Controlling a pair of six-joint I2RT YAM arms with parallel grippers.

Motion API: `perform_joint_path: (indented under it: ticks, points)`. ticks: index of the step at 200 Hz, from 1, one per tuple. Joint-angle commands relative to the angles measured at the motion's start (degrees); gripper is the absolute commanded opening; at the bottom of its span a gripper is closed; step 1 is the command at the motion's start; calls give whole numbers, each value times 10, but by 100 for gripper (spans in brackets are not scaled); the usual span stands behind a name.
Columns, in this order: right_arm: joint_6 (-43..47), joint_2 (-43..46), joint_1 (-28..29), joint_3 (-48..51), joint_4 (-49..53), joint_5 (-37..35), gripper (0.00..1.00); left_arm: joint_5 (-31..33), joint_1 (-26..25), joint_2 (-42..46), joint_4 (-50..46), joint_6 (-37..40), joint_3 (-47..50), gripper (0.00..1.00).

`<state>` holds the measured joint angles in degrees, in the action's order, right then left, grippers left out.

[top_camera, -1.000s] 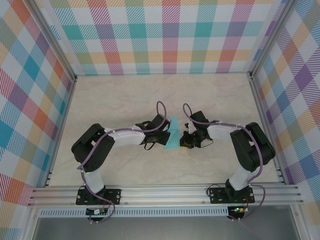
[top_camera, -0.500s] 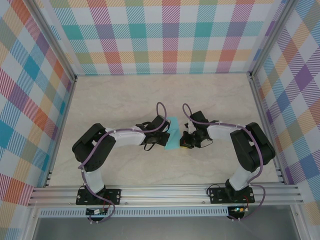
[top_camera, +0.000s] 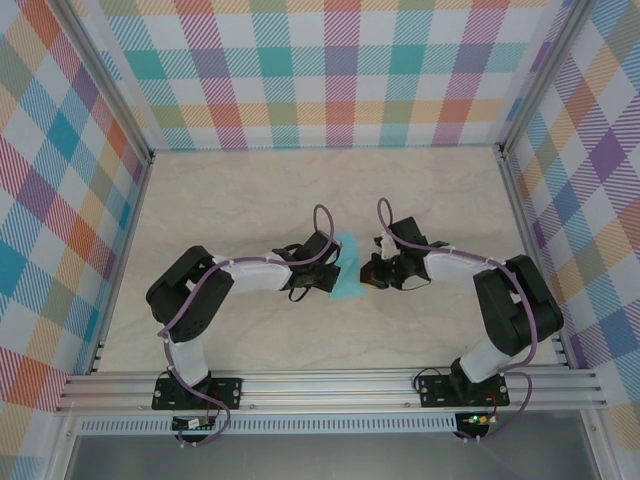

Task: Fold a paper plane with a square sheet of paper (fold left side to right side)
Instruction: Fold the triangle a second time at the center of the table.

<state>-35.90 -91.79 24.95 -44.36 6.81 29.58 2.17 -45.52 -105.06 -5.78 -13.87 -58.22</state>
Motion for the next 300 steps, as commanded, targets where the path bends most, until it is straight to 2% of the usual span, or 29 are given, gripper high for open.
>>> perform_joint_path:
  ticks: [1,105,255,277,300]
  points:
    - [-37,-30,0,-17,-75,33,0,2,10,-12,2,2,14,0]
    - [-32,-141,35,-113,-56,19,0,-1,9,-9,-3,3,11,0]
    - [39,-164,37,-104,34,-74,0,-4,9,8,-13,4,10,0]
    - [39,-167,37,-99,35,-79,1,-5,9,31,-18,-4,9,6]
    - [39,-169,37,-99,36,-81,1,-4,10,66,-31,-9,9,18]
